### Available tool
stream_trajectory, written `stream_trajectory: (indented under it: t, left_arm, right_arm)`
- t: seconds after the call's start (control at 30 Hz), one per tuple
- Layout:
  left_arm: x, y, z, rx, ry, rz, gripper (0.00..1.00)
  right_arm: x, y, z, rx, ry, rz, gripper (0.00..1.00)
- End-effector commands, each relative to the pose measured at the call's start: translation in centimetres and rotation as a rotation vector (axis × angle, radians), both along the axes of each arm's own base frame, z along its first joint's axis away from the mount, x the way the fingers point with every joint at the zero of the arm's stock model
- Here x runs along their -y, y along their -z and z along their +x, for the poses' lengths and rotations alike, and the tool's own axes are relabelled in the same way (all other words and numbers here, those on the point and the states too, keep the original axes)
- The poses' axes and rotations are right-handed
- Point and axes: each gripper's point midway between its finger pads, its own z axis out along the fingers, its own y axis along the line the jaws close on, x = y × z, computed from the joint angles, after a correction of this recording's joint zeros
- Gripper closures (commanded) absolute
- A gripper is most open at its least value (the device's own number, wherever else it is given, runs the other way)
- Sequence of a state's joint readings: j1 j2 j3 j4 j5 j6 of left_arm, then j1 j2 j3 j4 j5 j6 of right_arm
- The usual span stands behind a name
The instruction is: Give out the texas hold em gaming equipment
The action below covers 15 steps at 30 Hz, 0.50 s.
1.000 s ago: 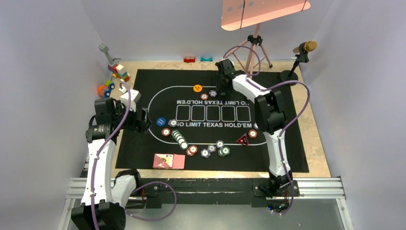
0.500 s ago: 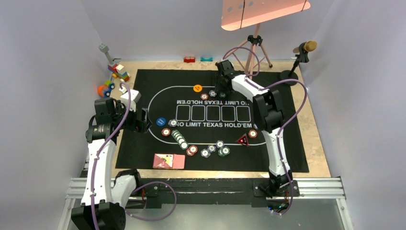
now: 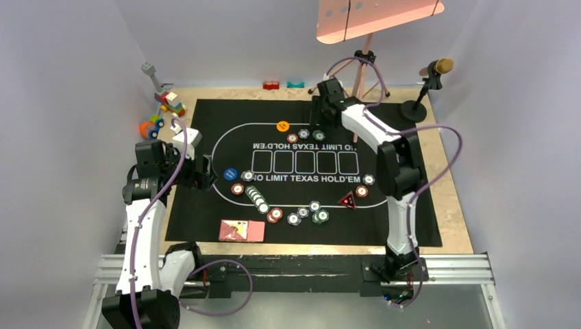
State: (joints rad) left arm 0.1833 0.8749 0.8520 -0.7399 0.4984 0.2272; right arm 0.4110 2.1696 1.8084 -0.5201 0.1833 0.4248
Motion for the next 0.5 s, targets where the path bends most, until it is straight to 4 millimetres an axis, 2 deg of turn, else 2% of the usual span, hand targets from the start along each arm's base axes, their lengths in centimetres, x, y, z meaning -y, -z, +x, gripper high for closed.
stream_trajectory:
  t: [0.0,0.03,0.13,0.2,0.33,0.4,0.47]
  left_arm:
    - [0.0,-0.6,0.5,0.044,0.010,-0.001,0.00]
    - [0.0,-0.6,0.5,0.044,0.010,0.000,0.00]
    - [0.0,-0.6,0.5,0.045,0.010,0.000,0.00]
    - [0.0,-0.6,0.5,0.047,0.012,0.001,0.00]
    - [0.0,-0.5,0.4,0.045,0.013,-0.001,0.00]
    - [0.0,-0.5,0.4,0.045,0.014,-0.001,0.00]
    - [0.1,-0.6,0.5,0.048,0.015,-0.001,0.00]
  right_arm:
    - [0.0,-10.4,-2.4,0.185,0.006,0.101,0.35]
    - [0.0,-10.8,-3.7,0.184,-0.003,0.103,0.35]
    - [-0.2,-9.4,-8.9,0.138,-0.054,0.079,0.35]
    - [-0.6,-8.1,-12.7,0.106,-0.093,0.049,0.35]
    - [-1.1,-3.8,-20.6,0.001,-0.173,0.021,0.32]
    - [-1.0,-2.1,-23.9,-0.045,-0.198,0.020,0.27]
    - [-0.7,-1.5,-26.4,-0.070,-0.214,0.022,0.19]
